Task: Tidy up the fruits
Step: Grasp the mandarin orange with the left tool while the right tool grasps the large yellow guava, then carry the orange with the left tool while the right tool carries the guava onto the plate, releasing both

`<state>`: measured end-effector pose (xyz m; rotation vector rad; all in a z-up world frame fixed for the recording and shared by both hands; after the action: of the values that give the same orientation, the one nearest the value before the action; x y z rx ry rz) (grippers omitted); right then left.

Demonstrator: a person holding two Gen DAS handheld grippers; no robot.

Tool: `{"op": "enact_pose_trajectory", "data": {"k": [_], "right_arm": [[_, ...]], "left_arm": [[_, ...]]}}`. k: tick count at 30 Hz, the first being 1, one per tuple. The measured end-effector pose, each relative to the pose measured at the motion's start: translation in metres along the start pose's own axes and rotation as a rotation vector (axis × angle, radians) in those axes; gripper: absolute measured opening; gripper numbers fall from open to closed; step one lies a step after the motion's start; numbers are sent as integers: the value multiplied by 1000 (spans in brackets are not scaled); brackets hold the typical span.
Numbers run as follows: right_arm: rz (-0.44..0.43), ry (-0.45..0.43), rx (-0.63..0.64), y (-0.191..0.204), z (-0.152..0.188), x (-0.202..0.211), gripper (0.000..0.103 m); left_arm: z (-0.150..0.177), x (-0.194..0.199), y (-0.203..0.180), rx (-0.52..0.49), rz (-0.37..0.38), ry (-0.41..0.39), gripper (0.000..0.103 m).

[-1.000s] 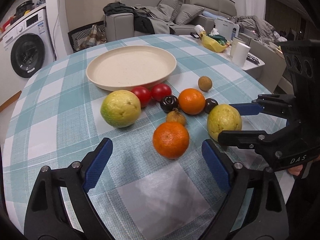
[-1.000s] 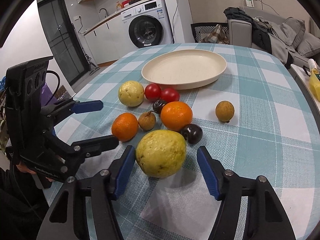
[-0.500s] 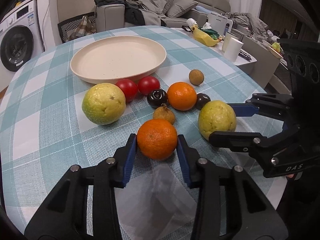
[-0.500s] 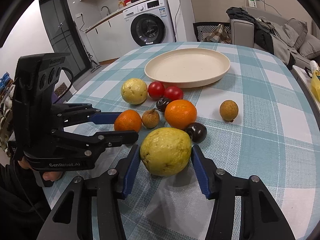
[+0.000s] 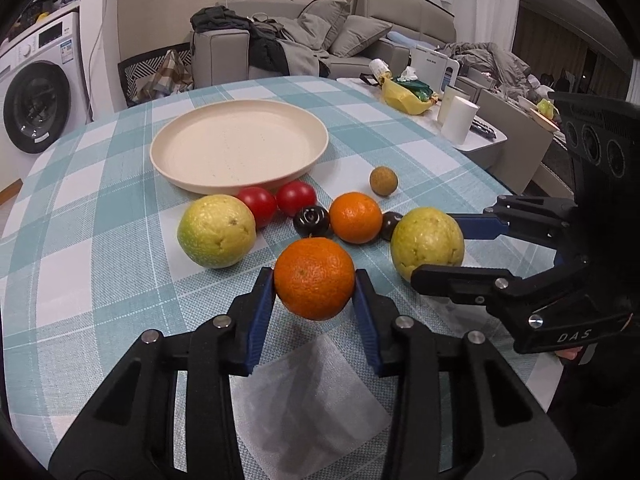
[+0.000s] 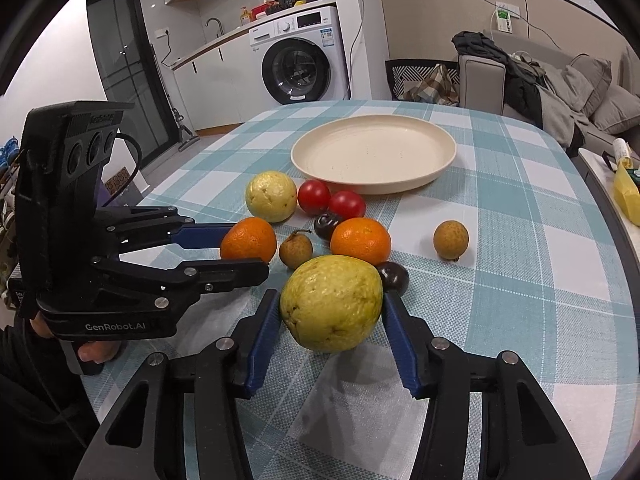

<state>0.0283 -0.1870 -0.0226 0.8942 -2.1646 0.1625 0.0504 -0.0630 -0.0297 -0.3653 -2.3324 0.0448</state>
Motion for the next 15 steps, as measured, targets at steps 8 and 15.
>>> {"op": "enact_pose_trajectory", "data": {"k": [8,15], "right_arm": [[11,-59,7,2,-8,10,53],[26,-118,-17,-2,-21,16,53]], "left_arm": [[-5,15,4,10,-14,-52,36],[-12,26,8,15,-37,-97,36]]}}
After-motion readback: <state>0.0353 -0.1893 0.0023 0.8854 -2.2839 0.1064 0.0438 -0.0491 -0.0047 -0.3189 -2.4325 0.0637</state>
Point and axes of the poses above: each gripper's, at about its wrist camera, not at the fingertips, and x roughly against the way its jaws point, y to its left, z to its underside, the point moved 1 cm from there along -x, roughly the way its jaws point
